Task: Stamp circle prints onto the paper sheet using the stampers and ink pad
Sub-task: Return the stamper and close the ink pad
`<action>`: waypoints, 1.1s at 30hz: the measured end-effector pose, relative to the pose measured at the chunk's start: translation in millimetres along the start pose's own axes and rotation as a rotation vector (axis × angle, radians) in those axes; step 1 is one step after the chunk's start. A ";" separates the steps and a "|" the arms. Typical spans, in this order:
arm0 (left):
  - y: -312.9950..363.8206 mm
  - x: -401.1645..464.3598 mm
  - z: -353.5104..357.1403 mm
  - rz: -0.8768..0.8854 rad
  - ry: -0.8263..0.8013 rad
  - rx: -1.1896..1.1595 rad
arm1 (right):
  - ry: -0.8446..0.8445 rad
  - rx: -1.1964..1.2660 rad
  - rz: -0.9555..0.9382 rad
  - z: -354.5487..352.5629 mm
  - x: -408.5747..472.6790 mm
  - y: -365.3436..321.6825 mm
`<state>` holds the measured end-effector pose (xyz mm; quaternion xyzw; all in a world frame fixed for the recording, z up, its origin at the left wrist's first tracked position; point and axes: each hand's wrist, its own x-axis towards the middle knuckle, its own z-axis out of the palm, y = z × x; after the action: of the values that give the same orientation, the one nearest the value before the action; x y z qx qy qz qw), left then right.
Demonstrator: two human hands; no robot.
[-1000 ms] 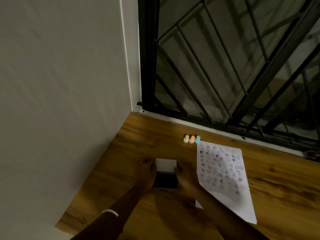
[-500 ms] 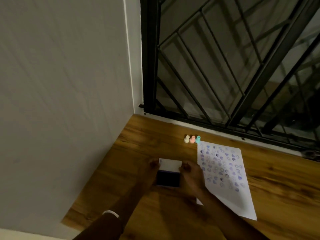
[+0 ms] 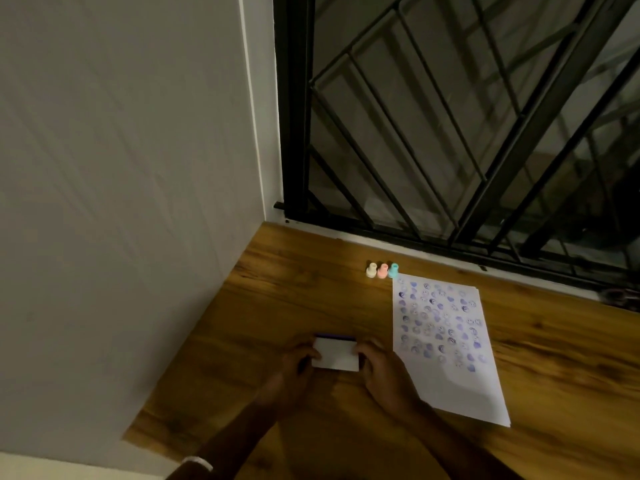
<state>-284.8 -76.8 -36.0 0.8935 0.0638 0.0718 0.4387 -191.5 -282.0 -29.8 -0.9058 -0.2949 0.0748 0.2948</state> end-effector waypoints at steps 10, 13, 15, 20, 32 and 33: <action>-0.4 21.4 -4.1 0.056 -0.207 0.253 | -0.193 -0.018 -0.028 0.9 14.5 13.0; 0.7 24.5 -5.4 0.045 -0.212 0.225 | -0.203 -0.010 -0.030 -0.5 21.3 14.8; 3.0 28.6 -5.4 0.030 -0.214 0.240 | -0.201 -0.012 -0.044 -1.9 24.1 14.8; 7.4 39.3 -5.7 0.009 -0.271 0.328 | -0.212 -0.082 -0.050 -4.4 26.5 10.8; 13.3 6.2 11.7 0.186 -0.033 0.459 | -0.172 -0.351 -0.131 12.8 9.3 -1.1; 13.8 2.5 14.5 0.169 -0.067 0.468 | -0.177 -0.374 -0.140 12.7 7.0 -3.8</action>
<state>-279.0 -96.0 -33.6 0.9748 -0.0107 0.0620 0.2141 -191.6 -269.2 -37.7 -0.9119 -0.3907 0.0772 0.0990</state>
